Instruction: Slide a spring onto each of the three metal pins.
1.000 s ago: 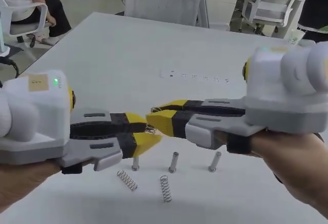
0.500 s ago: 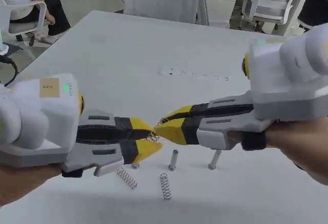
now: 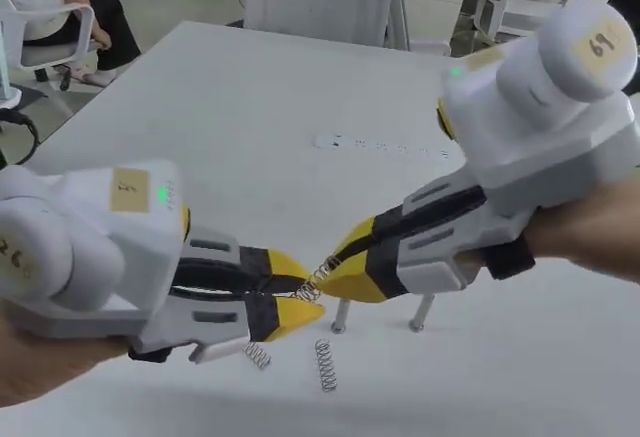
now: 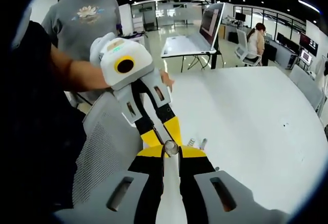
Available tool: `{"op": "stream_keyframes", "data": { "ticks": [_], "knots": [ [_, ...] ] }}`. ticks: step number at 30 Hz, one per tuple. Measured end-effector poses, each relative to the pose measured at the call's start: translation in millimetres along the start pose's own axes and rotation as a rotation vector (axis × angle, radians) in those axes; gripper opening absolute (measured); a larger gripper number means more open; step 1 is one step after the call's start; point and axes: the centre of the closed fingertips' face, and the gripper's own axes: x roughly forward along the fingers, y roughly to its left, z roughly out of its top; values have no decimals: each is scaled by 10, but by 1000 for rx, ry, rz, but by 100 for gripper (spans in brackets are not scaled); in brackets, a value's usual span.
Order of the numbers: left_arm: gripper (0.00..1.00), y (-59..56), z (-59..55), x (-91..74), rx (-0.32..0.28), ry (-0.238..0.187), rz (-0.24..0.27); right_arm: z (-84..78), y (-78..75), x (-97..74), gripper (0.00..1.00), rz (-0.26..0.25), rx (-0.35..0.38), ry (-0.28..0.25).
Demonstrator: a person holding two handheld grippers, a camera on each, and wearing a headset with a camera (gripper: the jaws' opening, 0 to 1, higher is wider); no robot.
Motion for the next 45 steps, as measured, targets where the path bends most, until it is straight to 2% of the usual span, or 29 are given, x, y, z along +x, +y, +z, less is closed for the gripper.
{"op": "stream_keyframes", "data": {
  "ticks": [8,18,26,38,43,45],
  "knots": [
    [2,-40,31,19,-4,-9,-18,-50,9,52,9,24,-38,55],
    [2,-70,-6,40,3,8,-34,-112,47,93,8,46,-71,133],
    [2,-81,-13,78,7,22,-40,-137,58,111,8,57,-84,174],
    [3,-68,-35,95,-17,5,-27,-177,30,111,8,51,-77,231],
    [3,-59,-37,99,-25,0,-20,-166,21,121,8,51,-80,238],
    [3,-52,-29,91,-41,-14,-17,-157,25,123,8,52,-85,242]
  ]
}}
